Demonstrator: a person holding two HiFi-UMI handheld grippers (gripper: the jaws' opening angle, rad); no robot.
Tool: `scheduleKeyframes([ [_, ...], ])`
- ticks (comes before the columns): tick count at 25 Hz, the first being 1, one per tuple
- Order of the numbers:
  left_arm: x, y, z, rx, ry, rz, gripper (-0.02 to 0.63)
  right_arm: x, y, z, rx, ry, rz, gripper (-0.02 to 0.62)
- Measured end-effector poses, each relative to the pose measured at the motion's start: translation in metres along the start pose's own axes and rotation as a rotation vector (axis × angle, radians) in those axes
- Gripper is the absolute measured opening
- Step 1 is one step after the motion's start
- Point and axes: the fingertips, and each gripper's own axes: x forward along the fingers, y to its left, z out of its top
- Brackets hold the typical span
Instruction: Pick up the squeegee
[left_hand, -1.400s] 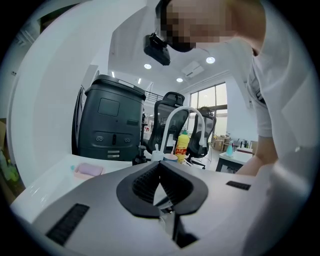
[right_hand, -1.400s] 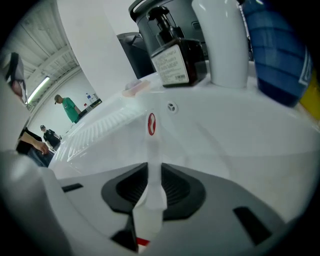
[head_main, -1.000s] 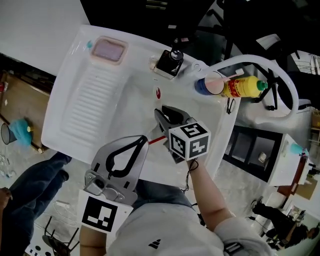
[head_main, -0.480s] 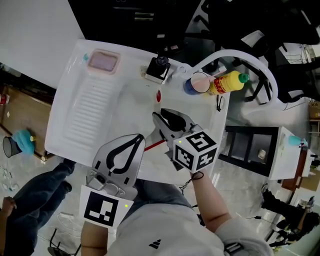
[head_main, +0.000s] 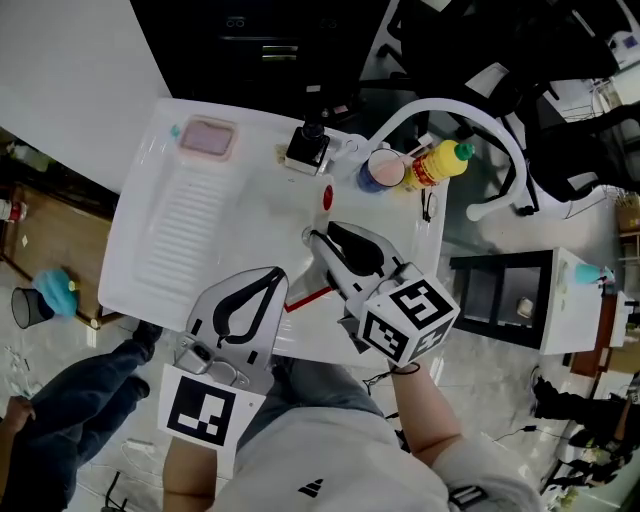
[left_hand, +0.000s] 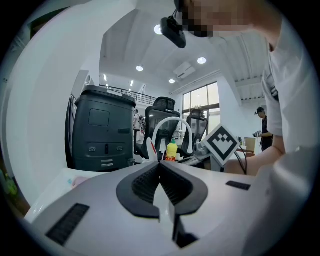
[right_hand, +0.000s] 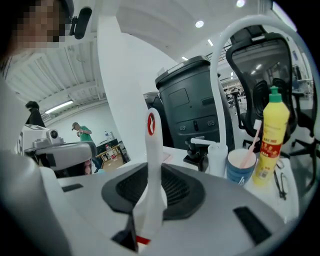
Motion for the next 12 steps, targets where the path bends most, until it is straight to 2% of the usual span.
scheduleKeyframes([
  [12,-0.012,-0.021,0.018,0.035,-0.028,-0.02,0.012,-0.048,0.03,0.036,-0.033,-0.125,0.022,0.092],
])
